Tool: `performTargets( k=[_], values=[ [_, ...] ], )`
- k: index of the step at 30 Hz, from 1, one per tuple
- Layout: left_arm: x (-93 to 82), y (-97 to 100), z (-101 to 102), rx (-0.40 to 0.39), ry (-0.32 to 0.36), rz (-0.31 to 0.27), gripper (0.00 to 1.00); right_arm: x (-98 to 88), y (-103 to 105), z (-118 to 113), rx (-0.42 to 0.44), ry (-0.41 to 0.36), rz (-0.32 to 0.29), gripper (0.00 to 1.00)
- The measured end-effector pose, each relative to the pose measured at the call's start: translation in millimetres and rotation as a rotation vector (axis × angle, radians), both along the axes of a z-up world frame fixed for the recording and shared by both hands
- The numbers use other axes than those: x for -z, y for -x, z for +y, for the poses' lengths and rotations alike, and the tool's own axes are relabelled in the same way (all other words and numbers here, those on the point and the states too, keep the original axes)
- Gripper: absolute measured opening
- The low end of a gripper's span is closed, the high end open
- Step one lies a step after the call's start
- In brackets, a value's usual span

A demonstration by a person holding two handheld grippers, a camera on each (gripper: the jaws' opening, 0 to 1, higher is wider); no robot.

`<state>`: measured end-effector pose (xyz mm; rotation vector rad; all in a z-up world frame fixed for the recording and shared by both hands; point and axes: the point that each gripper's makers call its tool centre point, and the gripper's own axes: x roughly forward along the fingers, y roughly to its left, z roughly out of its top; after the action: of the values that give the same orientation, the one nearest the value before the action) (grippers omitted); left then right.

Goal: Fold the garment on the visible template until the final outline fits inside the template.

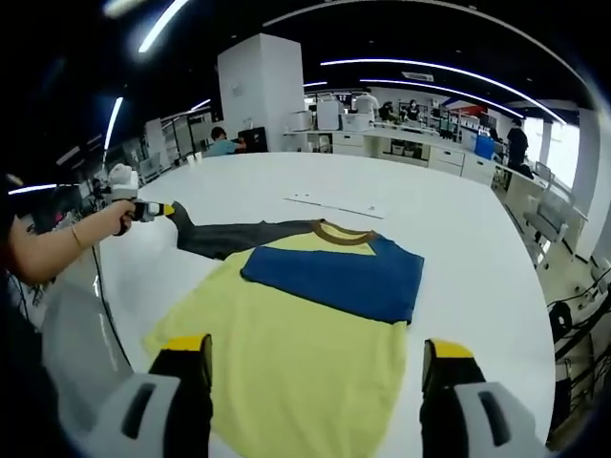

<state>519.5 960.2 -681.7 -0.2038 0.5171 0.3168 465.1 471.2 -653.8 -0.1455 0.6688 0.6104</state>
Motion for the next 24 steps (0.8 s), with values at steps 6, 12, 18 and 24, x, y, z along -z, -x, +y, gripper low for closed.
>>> performTargets(
  k=[6,12,18,24],
  values=[
    [-16.6,-12.4,-26,0.049,0.011,-0.036,0.00,-1.6,4,1,-0.005,-0.007,-0.007,0.91],
    [-28.4,-19.6,-58,0.133,-0.015,-0.032,0.00,-0.8,10,0,-0.013,-0.001,-0.017,0.93],
    [-43.0,-28.5,-94,0.204,0.005,-0.067,0.00,-0.4,15,-1,-0.027,-0.006,-0.018,0.95],
    [-63.4,-41.1,-133,0.269,0.021,-0.109,0.00,0.7,22,-4,-0.042,0.001,-0.013,0.98]
  ],
)
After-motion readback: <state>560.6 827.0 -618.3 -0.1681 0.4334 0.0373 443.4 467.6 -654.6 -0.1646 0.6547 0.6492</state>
